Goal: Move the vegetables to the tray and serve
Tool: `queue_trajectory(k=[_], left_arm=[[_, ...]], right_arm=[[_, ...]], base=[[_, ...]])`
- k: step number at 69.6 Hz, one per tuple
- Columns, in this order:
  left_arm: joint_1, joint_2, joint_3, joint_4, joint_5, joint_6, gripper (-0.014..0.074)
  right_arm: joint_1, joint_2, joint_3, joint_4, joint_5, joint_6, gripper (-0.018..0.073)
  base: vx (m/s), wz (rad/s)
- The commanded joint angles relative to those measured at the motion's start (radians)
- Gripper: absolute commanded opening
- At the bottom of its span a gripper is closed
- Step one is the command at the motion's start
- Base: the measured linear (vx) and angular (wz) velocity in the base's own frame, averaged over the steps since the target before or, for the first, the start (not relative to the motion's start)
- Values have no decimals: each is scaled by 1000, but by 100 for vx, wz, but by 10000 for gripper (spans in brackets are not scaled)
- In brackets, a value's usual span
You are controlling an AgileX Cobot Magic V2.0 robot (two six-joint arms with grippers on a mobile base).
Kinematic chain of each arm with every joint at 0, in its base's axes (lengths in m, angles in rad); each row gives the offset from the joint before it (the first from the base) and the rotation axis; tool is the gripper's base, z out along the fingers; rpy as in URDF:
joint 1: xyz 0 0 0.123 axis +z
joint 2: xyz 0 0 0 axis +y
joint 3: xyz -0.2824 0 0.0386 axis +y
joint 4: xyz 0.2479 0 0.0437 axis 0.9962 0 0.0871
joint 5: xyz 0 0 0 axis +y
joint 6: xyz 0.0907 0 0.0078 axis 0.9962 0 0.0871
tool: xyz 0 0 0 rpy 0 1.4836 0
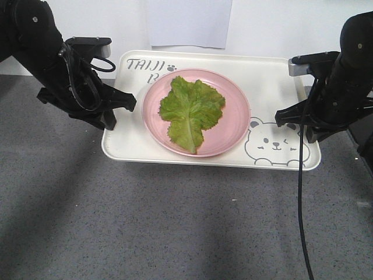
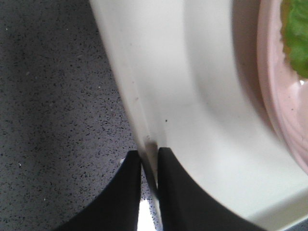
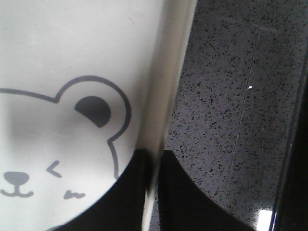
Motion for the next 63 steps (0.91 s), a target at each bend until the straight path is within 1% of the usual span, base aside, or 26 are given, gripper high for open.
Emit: queue_trajectory(k=[1, 63], left_arm=[[-23, -58, -39, -151, -82, 26, -6], [-23, -58, -39, -151, -82, 26, -6]], right_arm=[[17, -56, -32, 90, -69, -36, -9], [17, -56, -32, 90, -69, -36, -9]], base=[[1, 0], [0, 0]])
